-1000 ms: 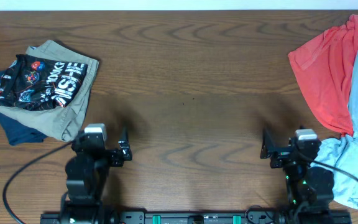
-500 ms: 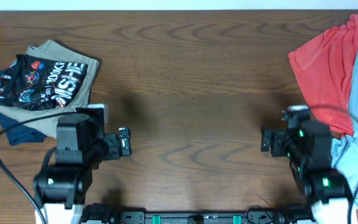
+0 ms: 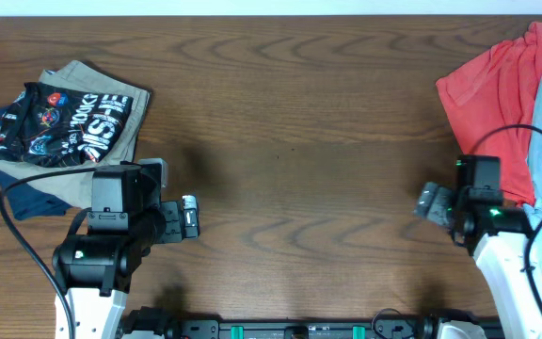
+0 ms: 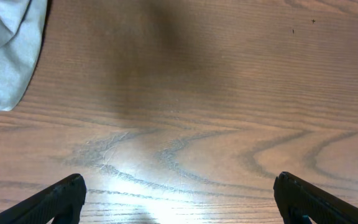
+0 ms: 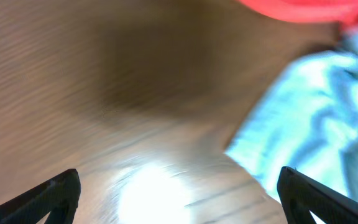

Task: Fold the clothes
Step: 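Reach the right gripper to the light-blue shirt on the right pile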

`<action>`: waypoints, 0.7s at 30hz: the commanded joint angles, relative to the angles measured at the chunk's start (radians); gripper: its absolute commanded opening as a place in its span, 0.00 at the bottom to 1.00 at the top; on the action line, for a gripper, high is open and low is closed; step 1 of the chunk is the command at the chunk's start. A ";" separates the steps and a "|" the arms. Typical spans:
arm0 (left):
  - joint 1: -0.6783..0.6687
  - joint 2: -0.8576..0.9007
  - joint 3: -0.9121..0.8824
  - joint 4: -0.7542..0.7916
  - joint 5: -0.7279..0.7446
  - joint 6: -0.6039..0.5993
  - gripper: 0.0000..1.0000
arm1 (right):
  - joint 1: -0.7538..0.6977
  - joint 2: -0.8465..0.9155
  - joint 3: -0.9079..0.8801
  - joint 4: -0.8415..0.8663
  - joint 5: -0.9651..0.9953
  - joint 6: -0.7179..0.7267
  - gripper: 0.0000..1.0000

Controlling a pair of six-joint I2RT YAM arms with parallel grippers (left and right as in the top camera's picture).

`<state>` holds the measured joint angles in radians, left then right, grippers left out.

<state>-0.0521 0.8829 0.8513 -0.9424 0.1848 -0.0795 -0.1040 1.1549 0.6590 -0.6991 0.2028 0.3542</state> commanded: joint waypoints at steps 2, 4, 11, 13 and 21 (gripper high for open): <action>0.006 0.004 0.017 -0.011 0.011 -0.009 0.98 | -0.105 0.052 -0.022 0.008 0.077 0.121 0.99; 0.006 0.005 0.017 -0.010 0.011 -0.009 0.98 | -0.141 0.083 -0.025 0.008 0.078 0.120 0.99; 0.006 0.005 0.017 -0.010 0.011 -0.009 0.98 | -0.212 0.150 -0.063 0.060 0.078 0.121 0.99; 0.006 0.005 0.017 -0.009 0.011 -0.009 0.98 | -0.227 0.166 -0.079 0.086 0.078 0.121 0.97; 0.006 0.005 0.017 -0.003 0.011 -0.009 0.97 | -0.268 0.218 -0.121 0.143 0.086 0.121 0.79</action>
<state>-0.0521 0.8867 0.8513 -0.9424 0.1848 -0.0795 -0.3511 1.3586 0.5560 -0.5667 0.2665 0.4633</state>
